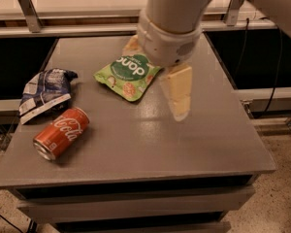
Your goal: Pick coke can
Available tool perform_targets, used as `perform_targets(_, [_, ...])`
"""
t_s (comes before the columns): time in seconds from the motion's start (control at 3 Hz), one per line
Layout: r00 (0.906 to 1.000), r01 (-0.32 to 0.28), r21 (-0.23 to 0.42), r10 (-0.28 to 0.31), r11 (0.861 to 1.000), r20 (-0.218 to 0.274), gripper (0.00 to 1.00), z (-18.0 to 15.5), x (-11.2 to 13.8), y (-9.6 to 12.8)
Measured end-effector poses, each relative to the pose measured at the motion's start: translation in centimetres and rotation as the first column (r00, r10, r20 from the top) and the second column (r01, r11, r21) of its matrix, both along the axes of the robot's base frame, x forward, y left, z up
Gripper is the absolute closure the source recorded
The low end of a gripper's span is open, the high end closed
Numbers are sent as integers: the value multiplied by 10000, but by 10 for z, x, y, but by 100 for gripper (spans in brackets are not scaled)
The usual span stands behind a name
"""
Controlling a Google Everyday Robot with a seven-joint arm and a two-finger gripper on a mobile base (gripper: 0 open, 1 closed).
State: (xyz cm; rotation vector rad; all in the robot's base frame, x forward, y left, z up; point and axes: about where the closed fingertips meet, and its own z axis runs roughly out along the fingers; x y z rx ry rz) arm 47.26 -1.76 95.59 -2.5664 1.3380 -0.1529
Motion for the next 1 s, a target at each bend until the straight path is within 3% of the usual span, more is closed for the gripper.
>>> perform_targets(0.33, [9529,-3030,-49,3030,9530,114,0,3,-16,79])
perform_targets(0.67, [8568,-5156,-438,5151,8557,-222,0,-11,-32,141])
perform_targets(1.0, [7942,-6073,-1146,6045,7862,-621,0,-38,-36,183])
